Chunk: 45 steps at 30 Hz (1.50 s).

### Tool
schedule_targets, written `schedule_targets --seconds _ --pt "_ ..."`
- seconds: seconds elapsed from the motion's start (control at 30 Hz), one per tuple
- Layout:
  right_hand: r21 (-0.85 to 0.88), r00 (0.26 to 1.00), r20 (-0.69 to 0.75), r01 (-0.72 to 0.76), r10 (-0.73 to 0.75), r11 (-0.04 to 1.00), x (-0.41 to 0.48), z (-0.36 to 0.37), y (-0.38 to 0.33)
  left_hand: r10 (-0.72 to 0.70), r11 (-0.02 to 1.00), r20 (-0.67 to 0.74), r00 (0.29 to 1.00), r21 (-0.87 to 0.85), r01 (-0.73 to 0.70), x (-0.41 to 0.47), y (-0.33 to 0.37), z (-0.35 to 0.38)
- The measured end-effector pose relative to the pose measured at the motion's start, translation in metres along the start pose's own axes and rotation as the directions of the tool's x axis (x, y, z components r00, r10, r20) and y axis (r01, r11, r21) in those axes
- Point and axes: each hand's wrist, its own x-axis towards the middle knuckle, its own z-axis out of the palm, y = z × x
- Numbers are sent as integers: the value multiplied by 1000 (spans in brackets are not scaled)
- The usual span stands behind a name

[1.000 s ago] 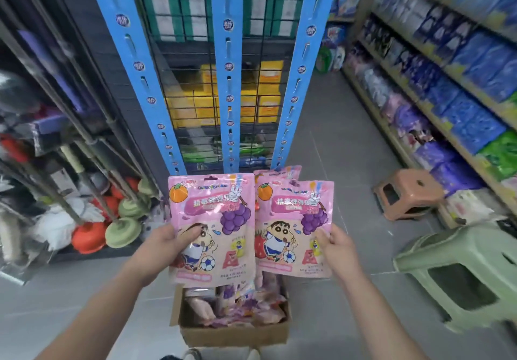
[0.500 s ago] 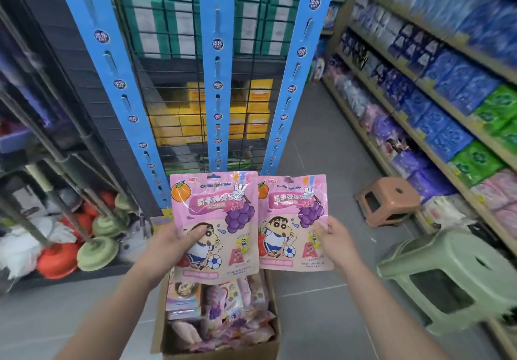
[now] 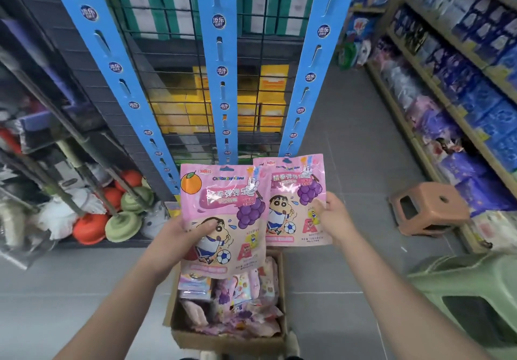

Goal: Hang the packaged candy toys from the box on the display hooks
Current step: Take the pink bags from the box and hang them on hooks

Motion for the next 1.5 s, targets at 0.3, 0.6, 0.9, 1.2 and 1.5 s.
schedule_targets --seconds 0.3,0.6,0.9,1.2,1.5 --pt "3 987 125 -105 104 994 53 3 35 -108 991 -93 990 -84 100 2 -12 32" --pt "-39 979 107 -170 174 985 97 20 57 -161 979 -145 976 -148 140 12 -20 52" --pt "-173 995 46 -77 86 982 72 -6 27 -157 983 -60 986 -110 150 33 -7 67" --pt "126 923 374 47 -91 991 -28 -33 -7 -113 992 64 992 -44 116 58 23 103" --pt "192 985 115 108 -132 975 -16 -41 -8 -7 1000 107 994 11 6 64 51 129"
